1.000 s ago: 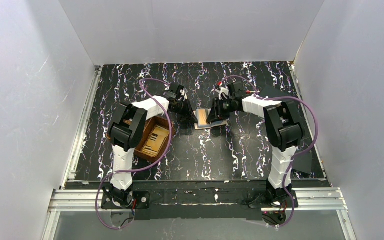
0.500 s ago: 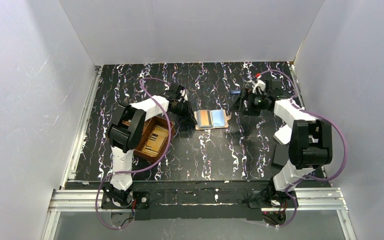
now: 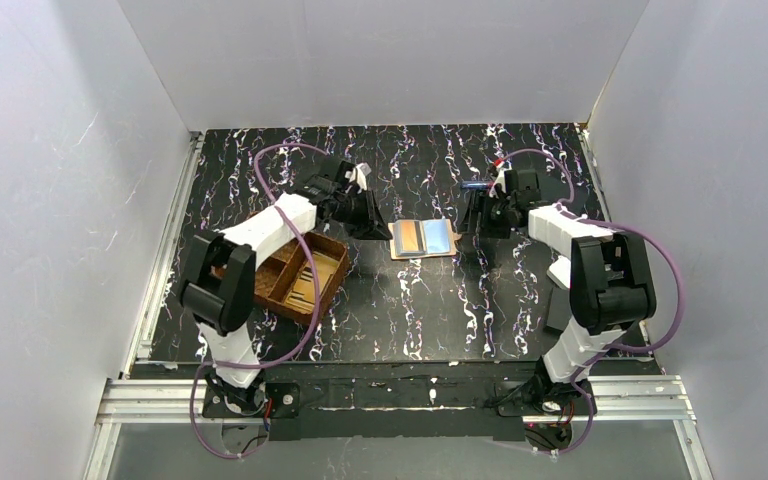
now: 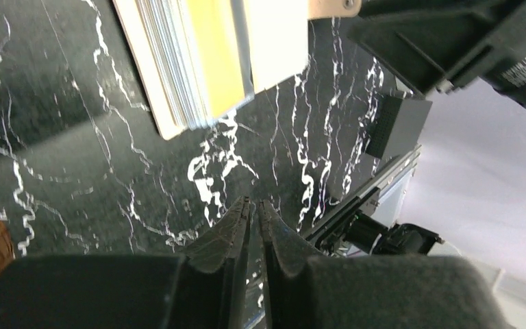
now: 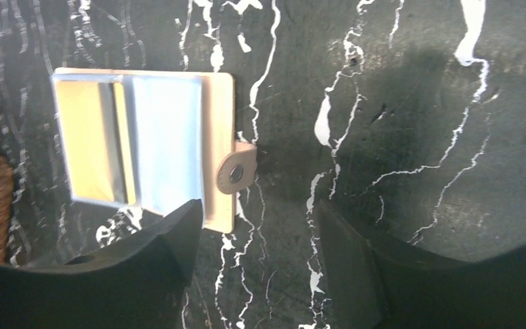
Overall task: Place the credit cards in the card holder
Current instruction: Close the card holder at the center of the board.
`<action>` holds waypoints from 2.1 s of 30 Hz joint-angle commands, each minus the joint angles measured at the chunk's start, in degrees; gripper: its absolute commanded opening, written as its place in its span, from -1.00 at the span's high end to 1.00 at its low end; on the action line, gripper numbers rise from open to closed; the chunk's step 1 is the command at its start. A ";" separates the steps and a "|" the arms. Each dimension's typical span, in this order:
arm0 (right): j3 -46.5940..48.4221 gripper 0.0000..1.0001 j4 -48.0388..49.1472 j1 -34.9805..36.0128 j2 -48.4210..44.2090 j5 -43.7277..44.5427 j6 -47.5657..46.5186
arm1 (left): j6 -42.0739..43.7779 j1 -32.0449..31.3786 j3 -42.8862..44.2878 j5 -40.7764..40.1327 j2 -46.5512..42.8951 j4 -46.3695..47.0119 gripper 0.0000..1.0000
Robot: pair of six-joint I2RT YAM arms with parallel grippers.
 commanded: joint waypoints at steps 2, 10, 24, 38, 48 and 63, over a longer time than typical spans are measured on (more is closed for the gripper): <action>3.71 -0.08 0.76 4.42 1.53 12.31 -3.29 | -0.71 -0.35 -4.95 1.87 -9.58 -1.63 0.83; 7.73 0.69 -0.27 7.58 4.41 18.94 -7.30 | -1.86 -2.03 -15.73 0.75 -22.51 -2.20 0.84; 19.57 0.97 -10.30 24.22 1.33 24.68 -6.18 | -0.42 -2.02 -23.21 -3.12 -41.24 -7.89 0.85; 15.65 0.42 2.68 32.20 11.61 10.78 8.58 | -2.59 -2.07 -27.97 -3.85 -51.68 -7.72 0.85; 21.28 -0.56 -11.26 31.10 4.24 -3.71 -4.65 | -6.86 -2.07 -23.33 -1.56 -40.98 0.95 0.87; -11.51 -0.96 18.21 16.37 -21.19 4.76 -17.92 | -14.13 -1.03 -18.68 -1.76 -29.65 2.86 0.49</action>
